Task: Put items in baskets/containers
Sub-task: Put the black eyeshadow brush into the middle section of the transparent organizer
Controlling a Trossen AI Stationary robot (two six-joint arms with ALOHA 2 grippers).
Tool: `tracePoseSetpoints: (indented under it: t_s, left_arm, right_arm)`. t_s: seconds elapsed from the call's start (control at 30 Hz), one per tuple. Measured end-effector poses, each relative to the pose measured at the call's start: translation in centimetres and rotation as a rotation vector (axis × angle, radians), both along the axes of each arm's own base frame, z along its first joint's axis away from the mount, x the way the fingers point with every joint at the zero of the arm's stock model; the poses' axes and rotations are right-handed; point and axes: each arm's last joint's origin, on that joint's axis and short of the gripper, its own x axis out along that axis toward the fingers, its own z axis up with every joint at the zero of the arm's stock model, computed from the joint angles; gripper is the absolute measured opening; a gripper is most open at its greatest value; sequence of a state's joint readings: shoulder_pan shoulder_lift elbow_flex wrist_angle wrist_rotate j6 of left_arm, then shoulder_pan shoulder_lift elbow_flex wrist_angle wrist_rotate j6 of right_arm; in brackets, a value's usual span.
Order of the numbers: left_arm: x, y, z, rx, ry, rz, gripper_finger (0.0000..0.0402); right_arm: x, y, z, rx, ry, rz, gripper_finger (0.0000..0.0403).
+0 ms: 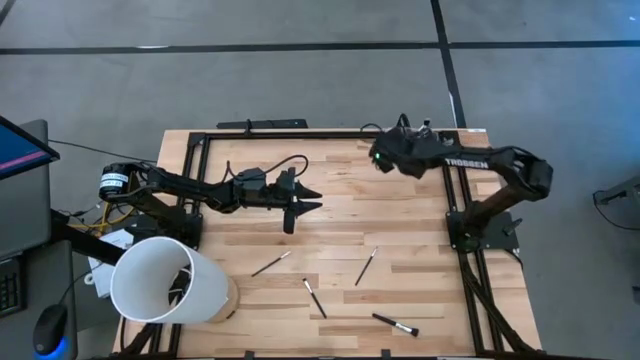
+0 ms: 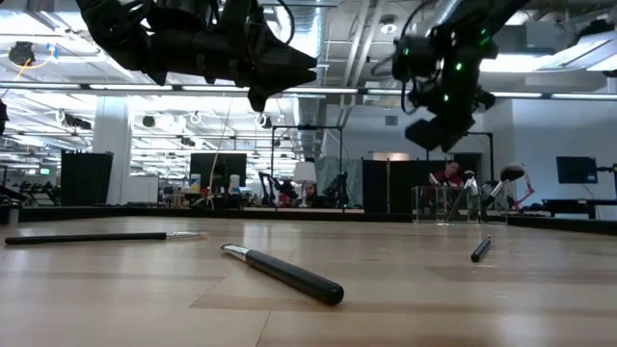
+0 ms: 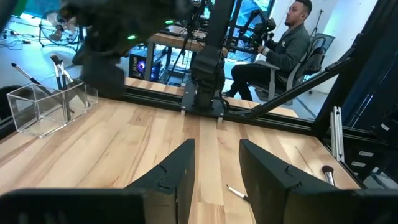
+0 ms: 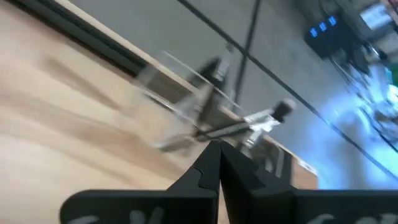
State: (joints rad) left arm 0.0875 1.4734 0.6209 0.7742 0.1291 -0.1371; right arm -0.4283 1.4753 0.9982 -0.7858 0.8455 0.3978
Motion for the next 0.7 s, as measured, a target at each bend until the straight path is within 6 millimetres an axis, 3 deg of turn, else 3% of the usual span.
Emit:
tracePoseSetpoints:
  t_s: [0.13,0.43,0.7]
  left_arm:
    - [0.0,0.0,-0.1,-0.002,0.012,0.000,0.0122]
    - [0.0,0.0,-0.3,-0.005,0.034,0.000,0.0122]
    - [-0.2,0.0,-0.6,-0.043,0.074,-0.006,0.0122]
  right_arm:
    - [0.0,3.0,0.4,0.004,-0.092,0.077,0.0000]
    - [-0.9,10.2,-0.8,-0.016,-0.376,0.239,0.0000]
    - [-1.5,13.5,-1.9,-0.110,-0.515,0.320,0.0000]
